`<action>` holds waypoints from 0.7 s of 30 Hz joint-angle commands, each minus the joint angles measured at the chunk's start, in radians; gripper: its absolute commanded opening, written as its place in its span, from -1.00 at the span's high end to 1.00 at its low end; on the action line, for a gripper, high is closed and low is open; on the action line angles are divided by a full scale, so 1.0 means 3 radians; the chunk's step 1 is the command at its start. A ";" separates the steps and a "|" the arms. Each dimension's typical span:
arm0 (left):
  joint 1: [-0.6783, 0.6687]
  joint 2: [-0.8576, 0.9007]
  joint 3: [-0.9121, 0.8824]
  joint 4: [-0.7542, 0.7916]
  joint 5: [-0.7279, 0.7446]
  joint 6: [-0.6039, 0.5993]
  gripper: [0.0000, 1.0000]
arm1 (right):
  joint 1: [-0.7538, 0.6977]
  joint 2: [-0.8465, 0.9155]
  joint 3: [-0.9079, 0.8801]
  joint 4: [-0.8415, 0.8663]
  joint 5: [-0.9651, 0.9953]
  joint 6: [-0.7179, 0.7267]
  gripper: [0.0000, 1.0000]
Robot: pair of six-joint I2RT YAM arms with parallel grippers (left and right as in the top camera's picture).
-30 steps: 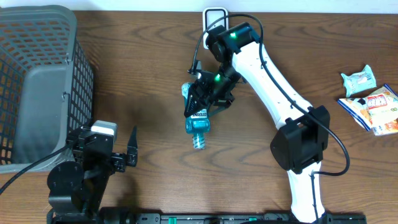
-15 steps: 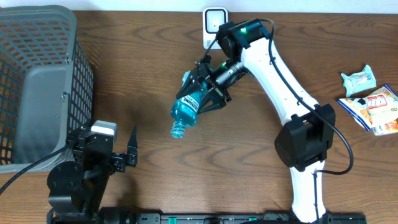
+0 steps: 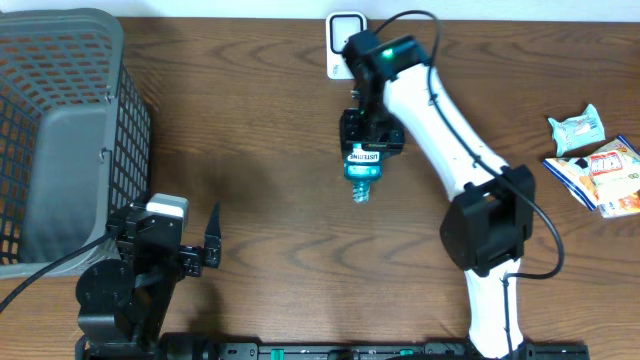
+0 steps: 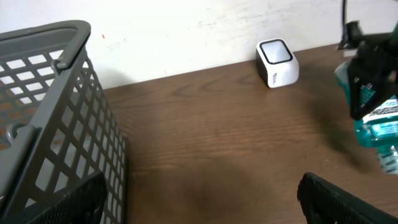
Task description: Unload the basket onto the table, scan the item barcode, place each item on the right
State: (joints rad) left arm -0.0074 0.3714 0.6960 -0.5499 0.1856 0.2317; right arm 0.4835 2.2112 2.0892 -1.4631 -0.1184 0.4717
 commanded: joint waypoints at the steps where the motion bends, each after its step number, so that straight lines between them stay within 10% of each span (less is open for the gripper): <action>1: -0.0001 -0.0003 0.0018 0.0013 0.0043 -0.0031 -0.96 | 0.0205 -0.0055 -0.0235 0.0244 0.0487 0.0100 0.69; 9: -0.0001 -0.0003 0.0018 0.0011 0.0043 -0.0031 -0.96 | 0.0389 -0.0055 -0.0898 0.0926 0.0487 0.0249 0.40; 21: -0.0001 -0.0003 0.0018 0.0011 0.0043 -0.0031 -0.96 | 0.0290 -0.0141 -0.0565 0.0683 0.0336 0.0038 -0.99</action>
State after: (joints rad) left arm -0.0074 0.3714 0.6960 -0.5499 0.1856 0.2321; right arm 0.5777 2.2108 1.8565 -1.2274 -0.0113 0.4995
